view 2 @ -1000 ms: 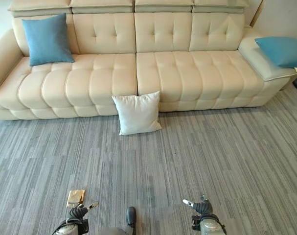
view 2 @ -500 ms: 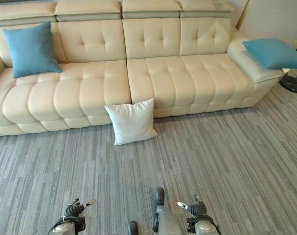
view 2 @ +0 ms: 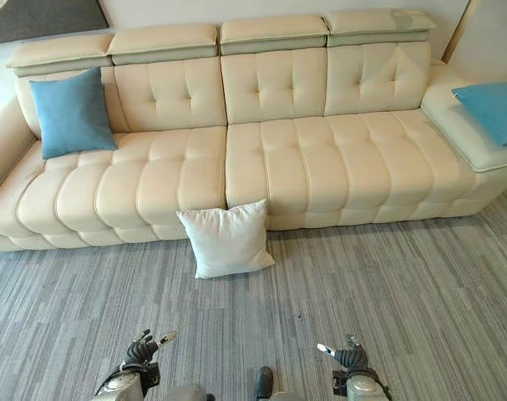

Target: Pick up all the scattered cushions and arrange them neatly on the sofa.

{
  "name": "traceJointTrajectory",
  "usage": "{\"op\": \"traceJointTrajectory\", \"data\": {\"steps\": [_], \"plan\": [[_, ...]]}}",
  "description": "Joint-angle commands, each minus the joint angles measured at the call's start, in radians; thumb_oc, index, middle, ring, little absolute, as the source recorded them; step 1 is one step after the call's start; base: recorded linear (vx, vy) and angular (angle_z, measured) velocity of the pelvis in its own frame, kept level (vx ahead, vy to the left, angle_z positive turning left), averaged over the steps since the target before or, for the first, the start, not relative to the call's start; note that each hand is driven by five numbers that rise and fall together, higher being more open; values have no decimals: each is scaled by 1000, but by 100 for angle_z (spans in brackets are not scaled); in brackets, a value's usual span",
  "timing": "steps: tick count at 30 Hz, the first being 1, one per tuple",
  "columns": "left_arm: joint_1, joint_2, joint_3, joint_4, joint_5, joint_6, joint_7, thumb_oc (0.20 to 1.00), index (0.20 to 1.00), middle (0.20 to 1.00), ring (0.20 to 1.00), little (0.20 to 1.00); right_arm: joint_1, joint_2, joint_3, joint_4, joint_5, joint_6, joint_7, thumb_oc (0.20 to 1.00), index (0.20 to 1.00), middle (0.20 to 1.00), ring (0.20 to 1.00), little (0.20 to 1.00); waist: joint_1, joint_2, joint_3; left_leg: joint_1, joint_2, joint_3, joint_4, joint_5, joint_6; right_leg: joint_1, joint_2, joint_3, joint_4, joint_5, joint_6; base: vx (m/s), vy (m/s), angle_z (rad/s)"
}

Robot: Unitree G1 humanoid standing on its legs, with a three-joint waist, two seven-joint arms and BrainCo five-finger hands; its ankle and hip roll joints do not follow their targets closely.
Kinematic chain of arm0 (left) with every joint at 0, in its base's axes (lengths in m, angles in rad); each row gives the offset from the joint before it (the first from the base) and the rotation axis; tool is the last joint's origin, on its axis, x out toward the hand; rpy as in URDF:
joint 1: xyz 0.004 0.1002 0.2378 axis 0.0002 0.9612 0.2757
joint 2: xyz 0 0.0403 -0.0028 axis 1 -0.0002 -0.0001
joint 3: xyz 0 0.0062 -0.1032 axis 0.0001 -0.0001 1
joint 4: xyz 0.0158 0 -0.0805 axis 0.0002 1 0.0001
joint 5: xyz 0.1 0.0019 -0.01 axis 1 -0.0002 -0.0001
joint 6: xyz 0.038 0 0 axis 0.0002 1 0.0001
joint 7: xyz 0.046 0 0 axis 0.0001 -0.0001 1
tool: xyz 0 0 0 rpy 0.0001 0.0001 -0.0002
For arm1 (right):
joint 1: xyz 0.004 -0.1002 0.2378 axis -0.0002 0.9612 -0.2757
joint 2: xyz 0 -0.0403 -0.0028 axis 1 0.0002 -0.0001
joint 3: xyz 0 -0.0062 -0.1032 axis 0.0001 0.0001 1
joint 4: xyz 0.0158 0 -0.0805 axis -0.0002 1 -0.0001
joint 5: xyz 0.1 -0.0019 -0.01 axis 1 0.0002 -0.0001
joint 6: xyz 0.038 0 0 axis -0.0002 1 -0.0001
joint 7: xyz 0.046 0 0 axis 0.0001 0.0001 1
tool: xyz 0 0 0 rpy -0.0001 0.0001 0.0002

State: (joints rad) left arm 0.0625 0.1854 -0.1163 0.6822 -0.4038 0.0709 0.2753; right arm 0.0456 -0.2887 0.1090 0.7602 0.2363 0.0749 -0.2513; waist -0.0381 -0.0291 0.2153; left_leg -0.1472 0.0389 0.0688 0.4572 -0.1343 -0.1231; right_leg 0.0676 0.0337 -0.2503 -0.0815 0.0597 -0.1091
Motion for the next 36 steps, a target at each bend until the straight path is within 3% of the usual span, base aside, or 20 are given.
{"op": "traceJointTrajectory", "data": {"steps": [1, 2, 5, 6, 9, 12, 14, 16, 18, 19, 20, 22, 25, 26, 27, 29, 32, 34, 35, 36], "plan": [[-13, 39, -12, -24, -14, -22, 12, 1000, 1000, 1000, 1000, 1000, 0, -33, -10, -33, 8, -12, -17, 1000, 1000, 1000, 1000, 1000, 13, -10, 33, 101, -47, 19, -255, 98, 74, 70, -62, 54, 8, -150, 130, 300, -1, 2], [-6, 38, -12, -22, -8, -17, 16, 1000, 1000, 1000, 1000, 1000, 6, -33, -3, -41, -4, -10, -19, 1000, 1000, 1000, 1000, 1000, 11, -5, 28, 98, -45, -9, -389, 150, 71, 79, -56, 47, 3, -160, 130, 205, 20, 2], [3, 38, -14, -6, 13, -8, 12, 1000, 1000, 1000, 1000, 1000, 15, -36, 3, -46, -20, -5, -15, 1000, 1000, 1000, 1000, 1000, 5, 10, 22, 65, -36, -32, -544, 240, 42, 105, -43, 38, 0, -180, 125, 309, 70, 11], [4, 40, -11, -5, 17, -8, 13, 1000, 1000, 1000, 1000, 1000, 14, -38, 3, -43, -26, -3, -17, 1000, 1000, 1000, 1000, 1000, 1, 12, 23, 10, -39, -30, -544, 234, 21, 129, -41, 38, -4, -185, 128, 267, 94, 17], [7, 40, -8, 1, 17, -8, 11, 1000, 1000, 1000, 1000, 1000, 12, -36, 4, -35, -29, -1, -16, 1000, 1000, 1000, 1000, 1000, 2, 12, 22, -7, -37, -18, -544, 239, 12, 141, -40, 44, -6, -188, 131, 280, 117, 13], [19, 39, 4, 13, -5, -15, 20, 1000, 1000, 1000, 1000, 1000, 10, -31, 13, -33, -54, 4, -9, 1000, 1000, 1000, 1000, 1000, 11, 15, -11, 23, -42, -21, -544, 260, 27, 192, -57, 69, -6, -211, 157, 481, 260, -20], [13, 41, 5, 27, -8, -17, 24, 1000, 1000, 1000, 1000, 1000, -1, -23, 17, -30, -56, 5, -9, 1000, 1000, 1000, 1000, 1000, 14, 7, -28, 51, -54, -12, -544, 243, 50, 191, -84, 87, 26, -217, 172, 439, 266, -31], [10, 50, 3, 43, -1, -18, 17, 1000, 1000, 1000, 1000, 1000, 0, -5, 11, -25, -38, -3, 0, 1000, 1000, 1000, 1000, 1000, 14, -4, -42, 83, -67, 3, -544, 212, 82, 161, -110, 104, 129, -215, 191, 461, 298, -20], [5, 65, -5, 39, 7, -10, 12, 1000, 1000, 1000, 1000, 1000, -13, 6, 30, -25, -54, 0, 3, 1000, 1000, 1000, 1000, 1000, 13, -10, -30, 136, -88, 18, -544, 158, 130, 32, -150, 123, 419, -128, 216, 343, 297, -18], [4, 65, -5, 39, 7, -10, 12, 1000, 1000, 1000, 1000, 1000, -13, 6, 30, -25, -54, 0, 3, 1000, 1000, 1000, 1000, 1000, 15, -11, -31, 135, -89, 21, -544, 158, 131, 27, -152, 127, 426, -131, 217, 175, 241, -32], [-2, 72, -6, 38, 7, -5, 11, 1000, 1000, 1000, 1000, 1000, -27, 6, 35, -32, -63, 6, -1, 1000, 1000, 1000, 1000, 1000, 10, -8, -2, 172, -100, 38, -544, 136, 153, -58, -184, 123, 582, -25, 226, 183, 227, -13], [-4, 73, -6, 27, 4, -3, 10, 1000, 1000, 1000, 1000, 1000, -24, 10, 32, -32, -66, 9, -5, 1000, 1000, 1000, 1000, 1000, 3, 2, 13, 201, -101, 45, -544, 112, 160, -115, -197, 121, 662, -28, 212, 237, 195, 2], [-17, 71, -8, 24, -9, -9, 8, 1000, 1000, 1000, 1000, 1000, -30, 14, 29, -8, -53, 8, -8, 1000, 1000, 1000, 1000, 1000, -4, 16, 32, 228, -83, 58, -544, 99, 149, -209, -145, 107, 579, -113, 199, 176, 29, -2], [-17, 70, -8, 24, -9, -9, 8, 1000, 1000, 1000, 1000, 1000, -30, 14, 29, -8, -52, 8, -8, 1000, 1000, 1000, 1000, 1000, -4, 18, 35, 231, -79, 57, -544, 98, 148, -202, -142, 105, 572, -110, 198, 346, -66, 11], [-23, 70, 0, 27, -14, -9, 3, 1000, 1000, 1000, 1000, 1000, -41, 15, 30, 0, -50, 13, -12, 1000, 1000, 1000, 1000, 1000, -3, 28, 42, 262, -64, 85, -544, 74, 130, -199, -104, 77, 265, -85, 216, 360, -99, 18], [-37, 74, 3, 15, 9, -9, -7, 1000, 1000, 1000, 1000, 1000, -36, 12, 19, -5, -47, 16, -12, 1000, 1000, 1000, 1000, 1000, -17, 17, 36, 293, -74, 93, -544, 52, 115, -210, -65, 130, 6, 0, 248, 457, -159, -41], [-38, 77, -3, 0, 29, -13, -21, 1000, 1000, 1000, 1000, 1000, -28, 6, 14, -16, -50, 16, -8, 1000, 1000, 1000, 1000, 1000, -26, 19, 29, 327, -73, 87, -544, 36, 107, -197, -67, 123, -6, 7, 251, 292, -120, -6], [-31, 70, -15, -9, 49, -15, -33, 1000, 1000, 1000, 1000, 1000, -23, 3, 13, -5, -53, 12, -1, 1000, 1000, 1000, 1000, 1000, -28, 27, 5, 359, -66, 78, -544, 26, 103, -163, -66, 111, -6, 0, 233, 558, -256, 34], [-25, 65, -22, -28, 37, -16, -33, 1000, 1000, 1000, 1000, 1000, -24, -9, 12, 3, -53, 14, 1, 1000, 1000, 1000, 1000, 1000, -30, 41, -5, 374, -49, 68, -516, 65, 86, -127, -58, 100, 2, -11, 209, 434, -222, 32], [-25, 65, -22, -29, 37, -16, -33, 1000, 1000, 1000, 1000, 1000, -24, -9, 12, 3, -53, 14, 1, 1000, 1000, 1000, 1000, 1000, -32, 41, -5, 374, -48, 66, -515, 64, 85, -125, -58, 98, 1, -11, 209, 377, -231, 17]]}}
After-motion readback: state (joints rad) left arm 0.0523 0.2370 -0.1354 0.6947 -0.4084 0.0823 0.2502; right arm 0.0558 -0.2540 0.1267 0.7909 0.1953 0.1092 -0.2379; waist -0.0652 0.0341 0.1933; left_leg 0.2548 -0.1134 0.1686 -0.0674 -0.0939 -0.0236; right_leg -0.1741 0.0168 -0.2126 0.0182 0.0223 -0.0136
